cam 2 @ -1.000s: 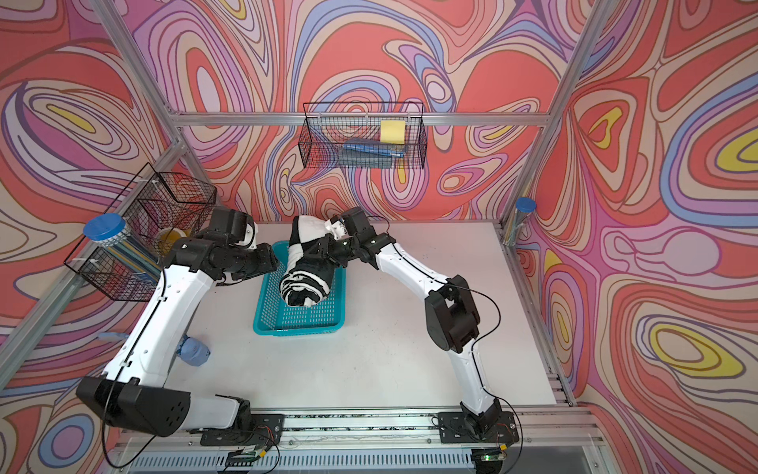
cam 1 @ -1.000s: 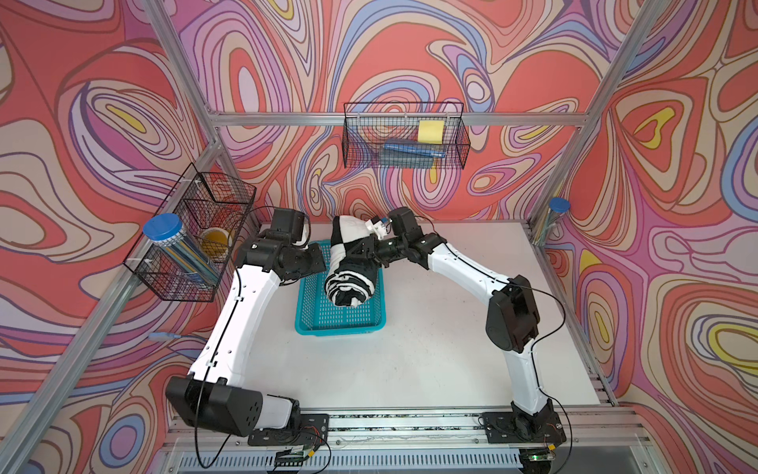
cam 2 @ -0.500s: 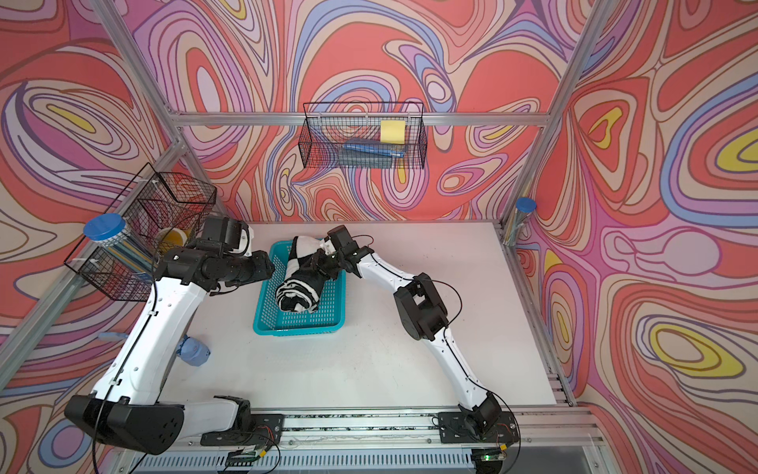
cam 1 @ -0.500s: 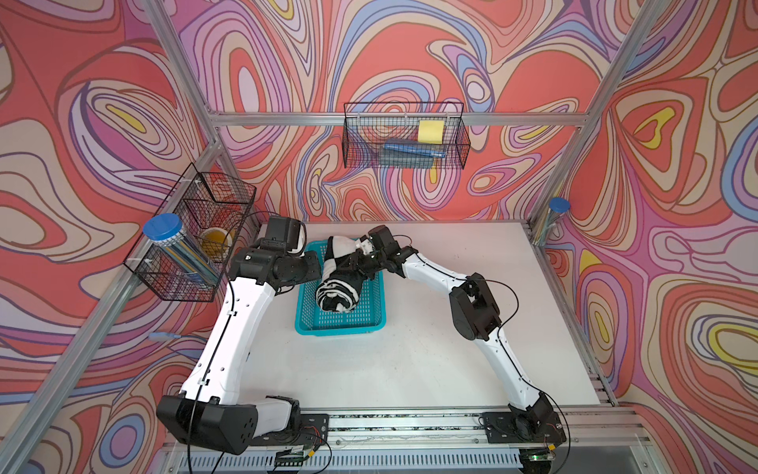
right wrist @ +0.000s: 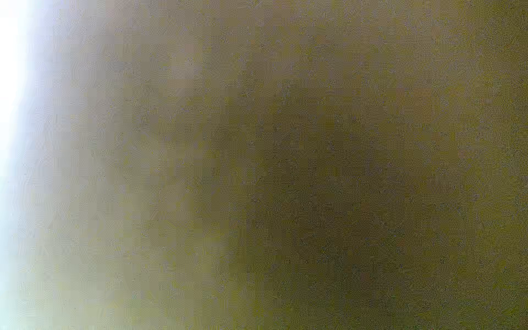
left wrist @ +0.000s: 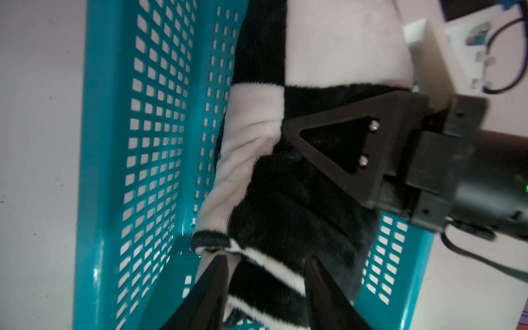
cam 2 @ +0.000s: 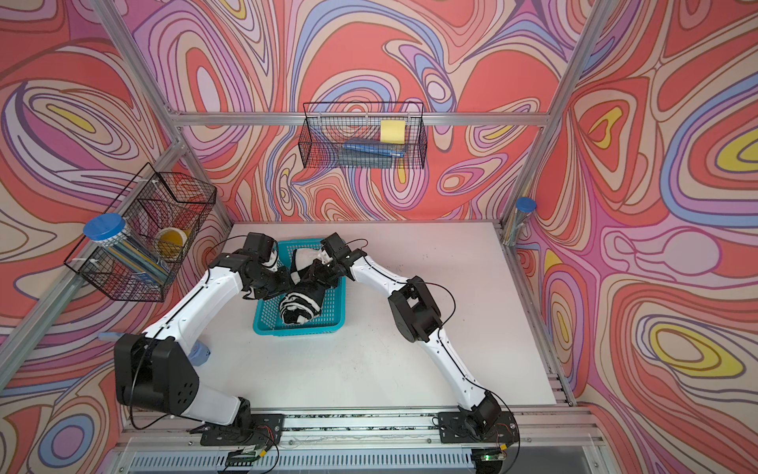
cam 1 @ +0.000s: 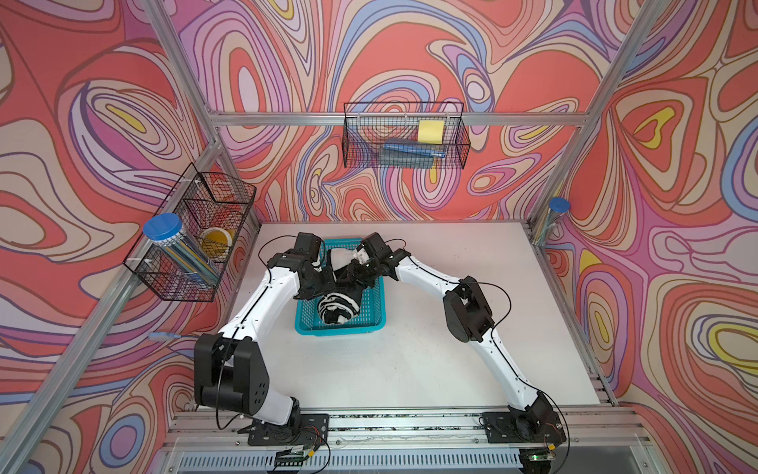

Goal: Roll up the pillowcase
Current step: Place the pillowcase in the bin.

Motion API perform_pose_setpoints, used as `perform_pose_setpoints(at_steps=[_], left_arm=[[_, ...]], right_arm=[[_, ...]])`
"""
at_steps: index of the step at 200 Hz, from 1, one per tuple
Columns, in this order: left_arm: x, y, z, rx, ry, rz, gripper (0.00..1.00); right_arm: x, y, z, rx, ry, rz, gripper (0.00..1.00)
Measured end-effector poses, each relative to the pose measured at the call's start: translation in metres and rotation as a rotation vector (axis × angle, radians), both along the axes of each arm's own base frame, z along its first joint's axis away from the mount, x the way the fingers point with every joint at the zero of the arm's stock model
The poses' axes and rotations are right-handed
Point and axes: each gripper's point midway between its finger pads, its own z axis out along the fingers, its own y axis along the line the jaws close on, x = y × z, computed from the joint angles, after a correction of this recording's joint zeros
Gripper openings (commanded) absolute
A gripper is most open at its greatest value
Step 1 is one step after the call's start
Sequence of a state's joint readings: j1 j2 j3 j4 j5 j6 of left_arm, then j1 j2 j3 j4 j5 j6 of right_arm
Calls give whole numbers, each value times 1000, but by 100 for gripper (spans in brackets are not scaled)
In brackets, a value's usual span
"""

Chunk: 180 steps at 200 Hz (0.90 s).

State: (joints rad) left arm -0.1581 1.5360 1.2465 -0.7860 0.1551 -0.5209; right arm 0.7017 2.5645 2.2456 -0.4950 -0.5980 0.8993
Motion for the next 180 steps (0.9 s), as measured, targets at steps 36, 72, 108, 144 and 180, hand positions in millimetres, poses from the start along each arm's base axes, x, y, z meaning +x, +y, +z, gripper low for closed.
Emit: perform_pose_setpoints(at_steps=[36, 72, 108, 144, 180], left_arm=[[20, -6, -23, -31, 4, 28, 43], [22, -13, -53, -68, 48, 49, 39], [16, -16, -68, -83, 66, 54, 36], [16, -16, -74, -85, 65, 59, 34], [17, -16, -79, -85, 70, 63, 33]], right_arm=[[0, -1, -3, -9, 1, -6, 46], [0, -7, -10, -52, -2, -17, 62], [0, -12, -8, -91, -22, -30, 76], [3, -16, 8, -113, -44, -51, 80], [8, -23, 25, -152, -77, -78, 80]])
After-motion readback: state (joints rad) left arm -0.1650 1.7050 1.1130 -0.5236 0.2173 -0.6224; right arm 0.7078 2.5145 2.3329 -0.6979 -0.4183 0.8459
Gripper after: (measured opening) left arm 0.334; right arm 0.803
